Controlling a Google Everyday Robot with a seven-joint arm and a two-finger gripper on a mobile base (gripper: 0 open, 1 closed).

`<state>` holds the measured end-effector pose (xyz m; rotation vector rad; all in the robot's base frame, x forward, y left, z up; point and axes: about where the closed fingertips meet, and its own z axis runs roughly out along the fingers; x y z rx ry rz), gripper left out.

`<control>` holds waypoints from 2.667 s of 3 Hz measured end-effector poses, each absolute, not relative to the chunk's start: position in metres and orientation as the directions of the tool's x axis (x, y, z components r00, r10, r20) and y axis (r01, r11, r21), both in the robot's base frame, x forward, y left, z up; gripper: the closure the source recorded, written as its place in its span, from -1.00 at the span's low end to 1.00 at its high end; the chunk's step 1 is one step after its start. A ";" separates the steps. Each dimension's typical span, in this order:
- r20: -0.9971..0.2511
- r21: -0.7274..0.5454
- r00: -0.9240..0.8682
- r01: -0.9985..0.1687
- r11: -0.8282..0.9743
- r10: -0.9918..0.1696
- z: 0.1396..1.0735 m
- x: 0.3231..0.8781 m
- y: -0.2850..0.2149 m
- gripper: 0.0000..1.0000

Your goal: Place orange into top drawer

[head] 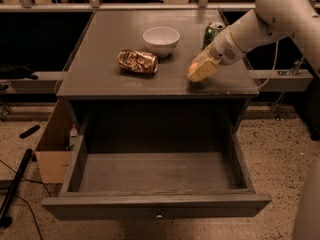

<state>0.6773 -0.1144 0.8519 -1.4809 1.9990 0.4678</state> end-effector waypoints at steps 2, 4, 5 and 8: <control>-0.739 -0.176 -0.115 -0.918 0.356 -0.664 0.914 0.617 -0.135 1.00; -0.799 -0.140 -0.184 -0.869 0.475 -0.573 0.891 0.485 -0.146 1.00; -0.780 -0.085 -0.239 -0.875 0.476 -0.579 0.858 0.465 -0.148 1.00; -0.768 0.014 -0.342 -0.854 0.521 -0.541 0.793 0.470 -0.138 1.00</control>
Offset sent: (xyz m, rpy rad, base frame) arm -0.1860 -0.0509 0.0350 0.1423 -0.1296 -0.0886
